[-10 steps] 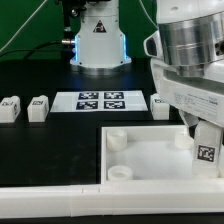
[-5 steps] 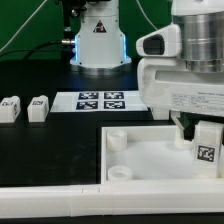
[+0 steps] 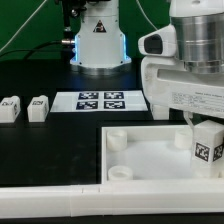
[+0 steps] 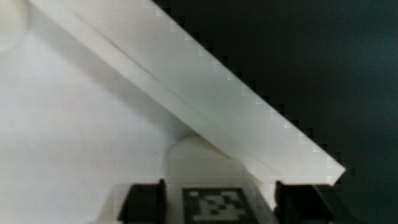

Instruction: Assemble one leg

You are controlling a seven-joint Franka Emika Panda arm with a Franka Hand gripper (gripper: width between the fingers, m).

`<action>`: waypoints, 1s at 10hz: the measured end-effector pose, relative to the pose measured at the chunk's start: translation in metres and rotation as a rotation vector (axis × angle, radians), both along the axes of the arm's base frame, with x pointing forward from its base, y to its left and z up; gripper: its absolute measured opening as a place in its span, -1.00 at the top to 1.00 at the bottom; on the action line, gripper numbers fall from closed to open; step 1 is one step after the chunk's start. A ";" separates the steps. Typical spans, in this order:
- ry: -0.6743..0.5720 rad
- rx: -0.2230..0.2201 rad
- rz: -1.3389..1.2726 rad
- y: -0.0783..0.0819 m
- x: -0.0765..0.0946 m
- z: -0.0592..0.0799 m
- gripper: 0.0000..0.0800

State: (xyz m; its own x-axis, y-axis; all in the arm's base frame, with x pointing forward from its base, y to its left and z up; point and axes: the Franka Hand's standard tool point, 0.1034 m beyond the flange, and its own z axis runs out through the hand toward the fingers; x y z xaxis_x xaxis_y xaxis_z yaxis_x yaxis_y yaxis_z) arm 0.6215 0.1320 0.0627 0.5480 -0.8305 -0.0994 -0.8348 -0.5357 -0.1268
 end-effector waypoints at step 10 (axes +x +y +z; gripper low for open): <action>0.119 0.112 -0.865 0.003 0.010 0.000 0.03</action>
Offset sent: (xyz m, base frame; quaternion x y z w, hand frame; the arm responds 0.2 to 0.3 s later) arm 0.0180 -0.0039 0.0019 0.0027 -0.0116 0.3713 0.9284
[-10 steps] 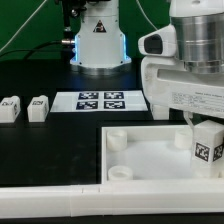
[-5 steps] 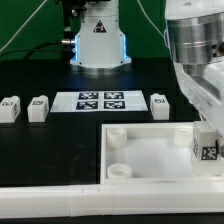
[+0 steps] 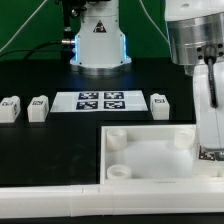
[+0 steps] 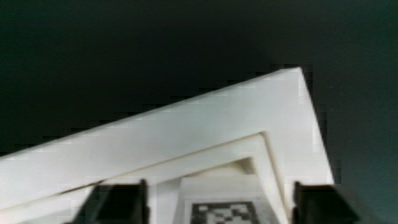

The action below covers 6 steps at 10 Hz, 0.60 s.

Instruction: Assemble one leg

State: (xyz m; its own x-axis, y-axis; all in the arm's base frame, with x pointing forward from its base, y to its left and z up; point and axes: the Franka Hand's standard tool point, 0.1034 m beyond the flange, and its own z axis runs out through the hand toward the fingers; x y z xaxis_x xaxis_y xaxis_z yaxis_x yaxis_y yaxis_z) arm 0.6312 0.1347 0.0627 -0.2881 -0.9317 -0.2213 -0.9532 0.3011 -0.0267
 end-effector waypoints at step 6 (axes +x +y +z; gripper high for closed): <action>-0.011 0.006 0.065 0.004 -0.009 0.006 -0.62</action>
Offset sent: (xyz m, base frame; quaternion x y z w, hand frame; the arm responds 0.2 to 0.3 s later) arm 0.0000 0.0000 0.0000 0.0000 0.0000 0.0000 1.0000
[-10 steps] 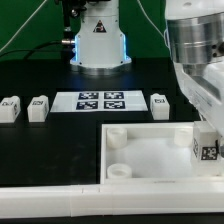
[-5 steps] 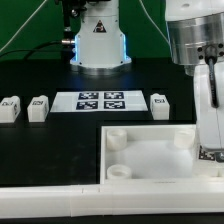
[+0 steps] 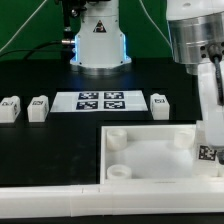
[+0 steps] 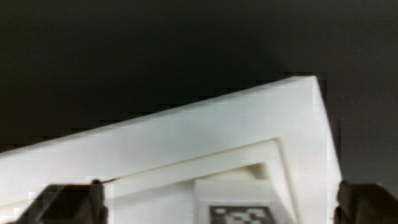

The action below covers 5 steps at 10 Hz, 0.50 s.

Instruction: Assemble one leg

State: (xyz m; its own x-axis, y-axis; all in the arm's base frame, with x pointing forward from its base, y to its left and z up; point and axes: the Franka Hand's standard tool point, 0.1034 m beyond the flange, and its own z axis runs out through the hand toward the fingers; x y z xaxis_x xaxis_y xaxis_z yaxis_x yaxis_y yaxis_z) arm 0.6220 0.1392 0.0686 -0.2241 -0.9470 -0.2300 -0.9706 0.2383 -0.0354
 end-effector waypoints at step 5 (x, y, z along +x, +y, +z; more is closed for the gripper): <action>-0.017 0.013 0.013 0.005 -0.007 0.018 -0.62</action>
Offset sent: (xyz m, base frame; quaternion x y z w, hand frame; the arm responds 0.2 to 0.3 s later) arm 0.0000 0.0000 0.0000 0.0000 0.0000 0.0000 1.0000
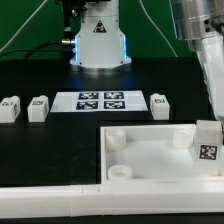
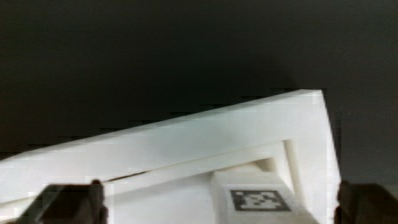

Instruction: Assemble one leg

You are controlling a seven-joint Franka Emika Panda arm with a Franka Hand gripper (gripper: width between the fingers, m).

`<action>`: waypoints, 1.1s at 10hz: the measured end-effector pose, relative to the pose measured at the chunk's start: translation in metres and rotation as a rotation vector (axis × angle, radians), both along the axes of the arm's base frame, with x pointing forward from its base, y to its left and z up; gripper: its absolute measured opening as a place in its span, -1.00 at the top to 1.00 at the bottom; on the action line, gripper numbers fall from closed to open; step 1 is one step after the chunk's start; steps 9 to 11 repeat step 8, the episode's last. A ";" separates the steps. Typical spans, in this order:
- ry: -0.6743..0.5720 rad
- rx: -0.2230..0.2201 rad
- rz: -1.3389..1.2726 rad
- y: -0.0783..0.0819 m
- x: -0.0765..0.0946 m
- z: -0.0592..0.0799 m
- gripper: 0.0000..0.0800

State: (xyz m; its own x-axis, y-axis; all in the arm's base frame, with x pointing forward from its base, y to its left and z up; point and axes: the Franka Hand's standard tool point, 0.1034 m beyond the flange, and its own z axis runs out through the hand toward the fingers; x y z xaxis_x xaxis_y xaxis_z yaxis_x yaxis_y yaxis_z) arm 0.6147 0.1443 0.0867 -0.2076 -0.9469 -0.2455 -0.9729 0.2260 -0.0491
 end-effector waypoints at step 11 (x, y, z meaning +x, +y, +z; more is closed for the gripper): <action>0.001 -0.001 0.002 0.000 0.000 -0.001 -0.62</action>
Offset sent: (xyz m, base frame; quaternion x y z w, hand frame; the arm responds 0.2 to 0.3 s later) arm 0.0000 0.0000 0.0000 0.0000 0.0000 0.0000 1.0000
